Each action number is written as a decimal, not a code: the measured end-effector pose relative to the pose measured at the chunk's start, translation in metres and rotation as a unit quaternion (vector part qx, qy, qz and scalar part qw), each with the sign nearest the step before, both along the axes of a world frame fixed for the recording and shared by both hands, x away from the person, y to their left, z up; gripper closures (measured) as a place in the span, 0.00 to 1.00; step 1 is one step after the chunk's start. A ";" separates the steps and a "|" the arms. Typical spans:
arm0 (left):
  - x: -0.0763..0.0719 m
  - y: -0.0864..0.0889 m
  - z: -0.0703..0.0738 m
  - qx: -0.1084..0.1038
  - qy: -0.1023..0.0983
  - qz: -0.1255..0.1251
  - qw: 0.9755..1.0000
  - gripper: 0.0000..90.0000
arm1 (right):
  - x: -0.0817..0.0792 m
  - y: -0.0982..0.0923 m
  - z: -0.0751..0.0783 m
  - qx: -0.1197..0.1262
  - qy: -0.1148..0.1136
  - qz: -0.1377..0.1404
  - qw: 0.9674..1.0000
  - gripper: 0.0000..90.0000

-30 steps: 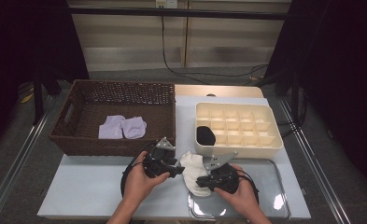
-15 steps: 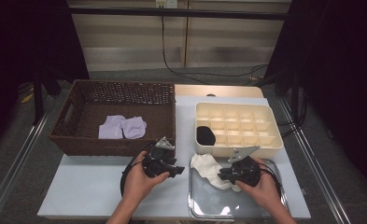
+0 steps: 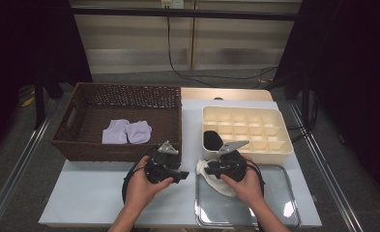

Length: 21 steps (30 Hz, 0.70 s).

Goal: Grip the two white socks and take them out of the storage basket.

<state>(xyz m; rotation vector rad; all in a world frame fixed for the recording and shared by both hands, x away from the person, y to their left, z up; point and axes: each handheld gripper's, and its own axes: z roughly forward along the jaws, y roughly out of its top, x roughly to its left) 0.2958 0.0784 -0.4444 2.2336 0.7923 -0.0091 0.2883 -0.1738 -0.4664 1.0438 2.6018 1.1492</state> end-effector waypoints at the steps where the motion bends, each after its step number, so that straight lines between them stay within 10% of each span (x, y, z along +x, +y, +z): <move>1: 0.000 0.000 0.000 0.000 0.000 0.000 1.000 0.56 | 0.000 0.003 -0.002 -0.007 0.000 0.011 1.000 0.81; 13: -0.002 0.011 0.003 -0.004 -0.007 0.021 1.000 0.56 | -0.027 0.044 -0.004 -0.017 0.014 0.149 0.989 0.89; 21: 0.002 -0.001 -0.005 -0.012 -0.001 0.011 1.000 0.55 | -0.026 0.009 0.007 0.008 -0.003 0.103 0.995 0.82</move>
